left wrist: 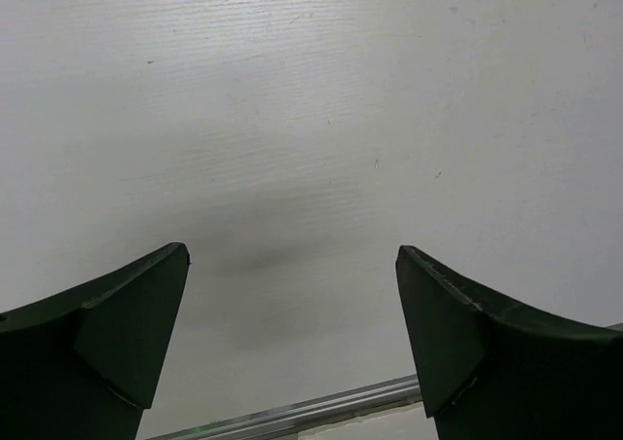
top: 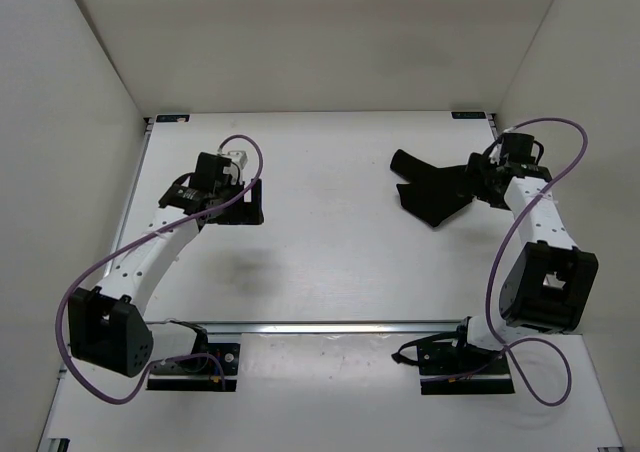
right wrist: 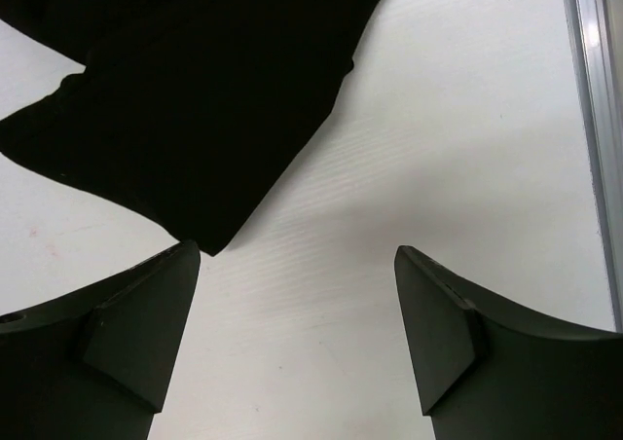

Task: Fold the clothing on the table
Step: Move the skirt to the center of the board

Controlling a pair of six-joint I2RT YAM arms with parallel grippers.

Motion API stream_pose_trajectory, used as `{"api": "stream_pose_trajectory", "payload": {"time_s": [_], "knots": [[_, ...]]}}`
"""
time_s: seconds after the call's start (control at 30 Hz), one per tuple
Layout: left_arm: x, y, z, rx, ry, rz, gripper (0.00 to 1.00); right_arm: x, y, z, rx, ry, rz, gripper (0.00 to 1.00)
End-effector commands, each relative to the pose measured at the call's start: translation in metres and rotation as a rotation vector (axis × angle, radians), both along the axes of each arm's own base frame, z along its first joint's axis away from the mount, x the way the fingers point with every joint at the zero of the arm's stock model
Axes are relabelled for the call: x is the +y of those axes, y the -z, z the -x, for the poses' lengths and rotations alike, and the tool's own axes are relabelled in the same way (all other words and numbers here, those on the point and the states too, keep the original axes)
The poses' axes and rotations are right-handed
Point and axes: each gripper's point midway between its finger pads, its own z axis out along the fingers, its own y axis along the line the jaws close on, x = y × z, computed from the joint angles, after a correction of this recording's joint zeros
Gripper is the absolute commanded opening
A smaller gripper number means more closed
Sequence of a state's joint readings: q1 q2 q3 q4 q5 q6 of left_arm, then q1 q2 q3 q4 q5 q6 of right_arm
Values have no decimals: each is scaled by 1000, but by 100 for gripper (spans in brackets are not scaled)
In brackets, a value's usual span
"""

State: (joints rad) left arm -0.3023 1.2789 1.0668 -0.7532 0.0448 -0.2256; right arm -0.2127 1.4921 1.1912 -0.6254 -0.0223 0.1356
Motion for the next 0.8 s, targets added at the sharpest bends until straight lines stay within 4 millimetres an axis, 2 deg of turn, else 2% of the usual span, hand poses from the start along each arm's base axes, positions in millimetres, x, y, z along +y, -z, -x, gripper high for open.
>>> {"api": "stream_pose_trajectory", "payload": {"time_s": [0.0, 0.2, 0.23, 0.4, 0.47, 0.5, 0.57, 0.6, 0.77], "knots": [[3, -28, -9, -113, -13, 11, 99, -6, -9, -3, -69, 37, -39, 79], [-1, -36, -1, -146, 15, 0, 98, -3, 15, -1, -40, 46, -73, 77], [6, -37, -2, -160, -10, -14, 98, -2, 19, -5, -34, 41, -78, 77], [9, -31, 5, -165, -18, 19, 99, -7, 21, -23, -33, 45, -81, 78], [10, -27, 6, -150, -22, 12, 99, -5, 30, -30, -21, 37, -90, 78], [10, -27, 7, -143, -17, 11, 99, -9, 27, -33, -39, 50, -97, 78], [14, -24, 9, -132, -27, 6, 99, -8, 33, -37, -32, 54, -125, 78], [14, -24, 10, -130, -26, 8, 99, -8, 28, -45, -64, 60, -141, 78], [17, -24, 10, -136, -35, 9, 99, -12, 30, -66, -88, 80, -176, 78]]}}
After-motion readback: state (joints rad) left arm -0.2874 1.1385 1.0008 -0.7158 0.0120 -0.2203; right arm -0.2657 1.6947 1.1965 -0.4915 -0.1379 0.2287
